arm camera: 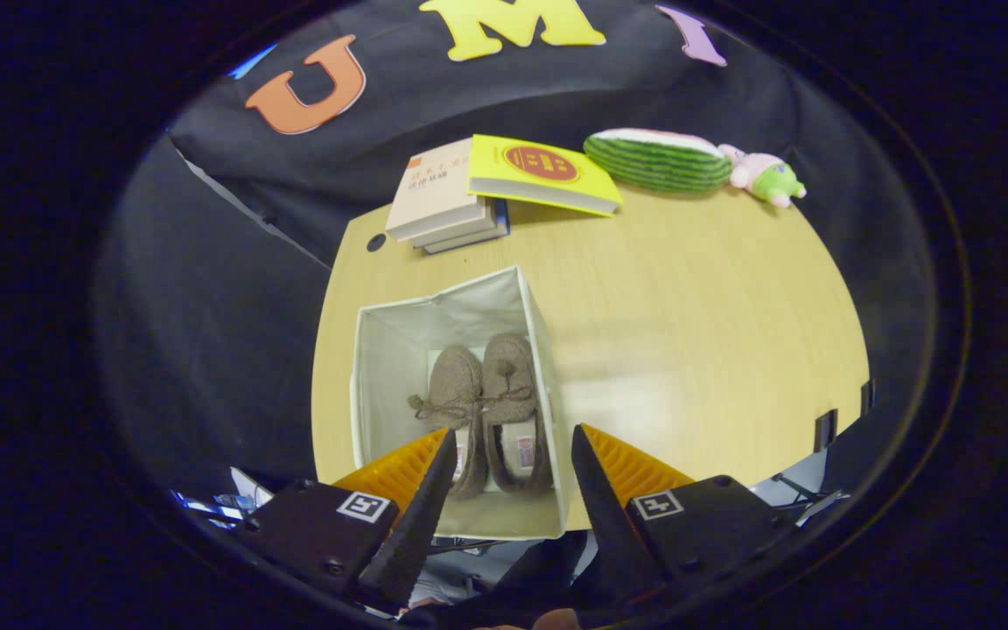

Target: Open the storage box then place both shoes into the box .Put the left shoe in first, then the right shoe, with the right side of both shoes facing outward in a uniform manner.

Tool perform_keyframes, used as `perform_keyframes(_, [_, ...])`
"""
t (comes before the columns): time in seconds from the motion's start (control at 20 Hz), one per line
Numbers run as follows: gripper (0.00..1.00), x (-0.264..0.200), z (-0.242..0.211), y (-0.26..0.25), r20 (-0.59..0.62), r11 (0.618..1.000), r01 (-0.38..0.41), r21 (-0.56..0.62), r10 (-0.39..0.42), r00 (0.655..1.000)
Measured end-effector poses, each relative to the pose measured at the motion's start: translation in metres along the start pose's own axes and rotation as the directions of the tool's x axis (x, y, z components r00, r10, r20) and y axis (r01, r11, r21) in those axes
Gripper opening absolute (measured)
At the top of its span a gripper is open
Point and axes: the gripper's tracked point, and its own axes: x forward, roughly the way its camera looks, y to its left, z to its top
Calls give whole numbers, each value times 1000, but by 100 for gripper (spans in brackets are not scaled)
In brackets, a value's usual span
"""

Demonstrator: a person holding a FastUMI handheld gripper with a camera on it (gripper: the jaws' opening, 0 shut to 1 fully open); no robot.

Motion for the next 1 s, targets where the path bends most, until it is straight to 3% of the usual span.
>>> perform_keyframes(0.15, [86,-29,6,-10,140,999,31,-9,-29,990])
perform_keyframes(0.3, [86,-66,16,-30,298,998,63,2,-61,953])
perform_keyframes(0.45, [91,-105,29,-47,445,997,80,-19,-63,893])
perform_keyframes(0.6, [91,-150,37,-64,597,991,115,-66,-54,801])
perform_keyframes(0.65, [95,-157,35,-66,624,991,112,-73,-42,780])
perform_keyframes(0.75, [100,-176,27,-78,660,990,110,-86,-26,751])
perform_keyframes(0.9, [100,-199,21,-93,720,988,132,-86,-30,694])
perform_keyframes(1.0, [100,-202,9,-98,731,986,137,-98,-22,682])
